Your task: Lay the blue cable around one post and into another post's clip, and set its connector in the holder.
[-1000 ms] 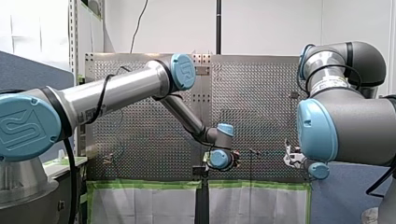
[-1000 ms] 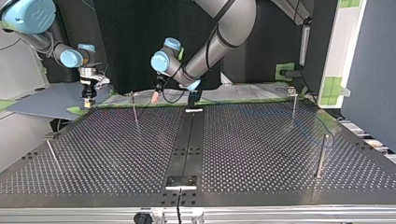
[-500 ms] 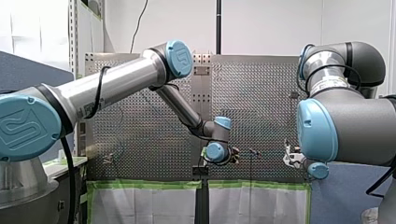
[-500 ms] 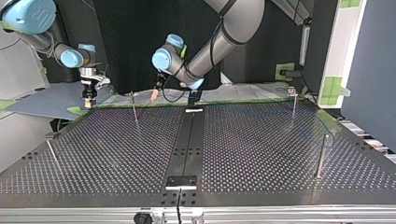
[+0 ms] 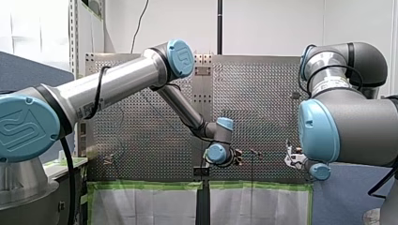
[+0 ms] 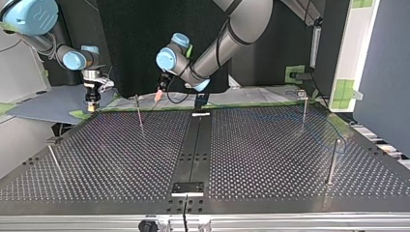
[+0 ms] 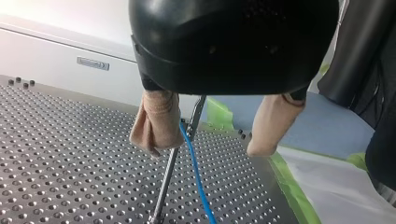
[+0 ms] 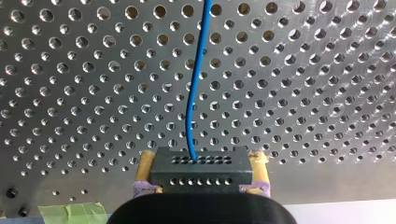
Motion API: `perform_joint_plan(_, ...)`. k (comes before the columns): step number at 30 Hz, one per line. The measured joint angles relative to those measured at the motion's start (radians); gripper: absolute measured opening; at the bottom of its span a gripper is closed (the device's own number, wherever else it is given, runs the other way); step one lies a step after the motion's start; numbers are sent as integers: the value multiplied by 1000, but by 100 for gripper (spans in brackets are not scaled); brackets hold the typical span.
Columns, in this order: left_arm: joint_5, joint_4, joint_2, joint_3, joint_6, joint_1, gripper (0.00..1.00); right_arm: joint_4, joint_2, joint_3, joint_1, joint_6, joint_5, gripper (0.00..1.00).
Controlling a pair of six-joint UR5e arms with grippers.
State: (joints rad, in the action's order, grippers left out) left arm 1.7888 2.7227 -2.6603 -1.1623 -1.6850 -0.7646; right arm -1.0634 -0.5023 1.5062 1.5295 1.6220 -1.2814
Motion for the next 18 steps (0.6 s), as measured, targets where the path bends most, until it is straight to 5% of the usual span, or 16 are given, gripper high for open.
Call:
perform_joint_plan(9,6,1,0,0,-3,-1,100,5,1,1,1,-3,-1,0)
perform_joint_plan(18,75,30,0,0,32,2,100,5,2,1,1,-3,-1,0)
